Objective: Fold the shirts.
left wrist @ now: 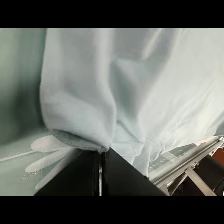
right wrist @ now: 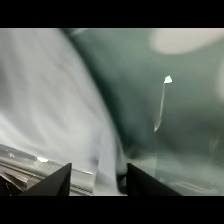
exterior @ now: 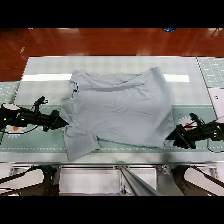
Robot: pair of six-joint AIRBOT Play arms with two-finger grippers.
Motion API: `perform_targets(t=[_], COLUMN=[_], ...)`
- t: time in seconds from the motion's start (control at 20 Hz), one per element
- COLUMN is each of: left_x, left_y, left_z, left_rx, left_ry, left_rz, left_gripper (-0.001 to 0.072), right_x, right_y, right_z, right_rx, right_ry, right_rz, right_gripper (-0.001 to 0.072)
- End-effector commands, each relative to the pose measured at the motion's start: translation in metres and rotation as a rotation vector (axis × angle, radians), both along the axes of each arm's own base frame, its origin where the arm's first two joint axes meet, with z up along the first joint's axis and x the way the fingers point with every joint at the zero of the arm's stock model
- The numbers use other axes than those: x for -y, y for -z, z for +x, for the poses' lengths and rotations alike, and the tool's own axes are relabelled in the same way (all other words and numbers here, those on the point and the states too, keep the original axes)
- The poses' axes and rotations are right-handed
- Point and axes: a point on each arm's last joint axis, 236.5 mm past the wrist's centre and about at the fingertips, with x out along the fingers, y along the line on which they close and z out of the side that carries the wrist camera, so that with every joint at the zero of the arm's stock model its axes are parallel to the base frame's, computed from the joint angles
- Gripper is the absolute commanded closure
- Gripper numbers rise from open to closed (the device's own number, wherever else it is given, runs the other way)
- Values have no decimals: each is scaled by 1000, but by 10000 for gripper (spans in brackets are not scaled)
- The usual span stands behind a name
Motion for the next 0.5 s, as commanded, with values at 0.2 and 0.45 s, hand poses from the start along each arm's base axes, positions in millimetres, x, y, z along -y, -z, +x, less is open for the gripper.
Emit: perform_targets(t=[0.2, 0.45], left_x=[0, -3], left_y=[-18, -173], left_z=[12, 115], left_rx=[37, 517], left_ry=[22, -80], left_rz=[-24, -102], left_gripper=[693, 693], right_x=[-28, -11], right_y=[-40, -216], right_z=[49, 170], right_rx=[200, 796], right_ry=[-147, -98], right_rz=[74, -42], right_gripper=[686, 686])
